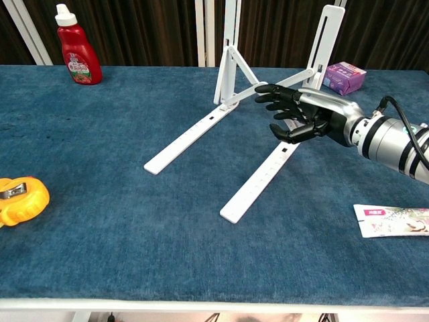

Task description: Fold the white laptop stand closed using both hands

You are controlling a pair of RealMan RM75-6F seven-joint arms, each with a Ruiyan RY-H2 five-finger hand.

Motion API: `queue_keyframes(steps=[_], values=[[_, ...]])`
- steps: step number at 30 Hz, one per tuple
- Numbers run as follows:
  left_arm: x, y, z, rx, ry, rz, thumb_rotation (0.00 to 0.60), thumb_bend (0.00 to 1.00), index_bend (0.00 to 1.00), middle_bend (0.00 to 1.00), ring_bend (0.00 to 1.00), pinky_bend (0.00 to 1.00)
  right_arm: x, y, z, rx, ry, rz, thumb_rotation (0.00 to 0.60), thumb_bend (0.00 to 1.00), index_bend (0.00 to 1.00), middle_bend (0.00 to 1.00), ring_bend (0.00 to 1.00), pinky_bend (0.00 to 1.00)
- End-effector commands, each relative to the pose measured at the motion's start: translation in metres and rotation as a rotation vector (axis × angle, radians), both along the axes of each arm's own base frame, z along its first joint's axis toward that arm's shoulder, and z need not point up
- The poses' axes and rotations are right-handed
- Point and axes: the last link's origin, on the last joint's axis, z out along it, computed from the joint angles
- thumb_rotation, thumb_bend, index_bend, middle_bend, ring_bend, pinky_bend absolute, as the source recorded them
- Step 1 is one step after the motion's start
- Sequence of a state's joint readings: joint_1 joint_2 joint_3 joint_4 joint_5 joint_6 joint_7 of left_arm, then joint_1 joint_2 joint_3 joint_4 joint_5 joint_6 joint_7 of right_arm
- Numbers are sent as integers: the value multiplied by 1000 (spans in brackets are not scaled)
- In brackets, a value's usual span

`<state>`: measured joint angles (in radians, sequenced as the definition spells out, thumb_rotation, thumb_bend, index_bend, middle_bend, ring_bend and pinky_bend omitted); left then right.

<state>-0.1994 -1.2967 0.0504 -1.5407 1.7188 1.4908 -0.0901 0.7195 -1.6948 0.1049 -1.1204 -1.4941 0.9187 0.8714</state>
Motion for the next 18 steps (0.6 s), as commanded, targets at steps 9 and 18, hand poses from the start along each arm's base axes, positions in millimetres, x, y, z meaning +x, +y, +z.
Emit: queue_keyframes(steps=[9,18], values=[[-2,-3,2,8,-6,4,600,4,114,66,45,155,72,-18,-33,27,-49,62,600,536,0,78,0,0],[-8,-9,5,16,-5,22,600,4,114,66,45,155,111,-50,-61,-33,41,47,600,536,0,79,0,0]])
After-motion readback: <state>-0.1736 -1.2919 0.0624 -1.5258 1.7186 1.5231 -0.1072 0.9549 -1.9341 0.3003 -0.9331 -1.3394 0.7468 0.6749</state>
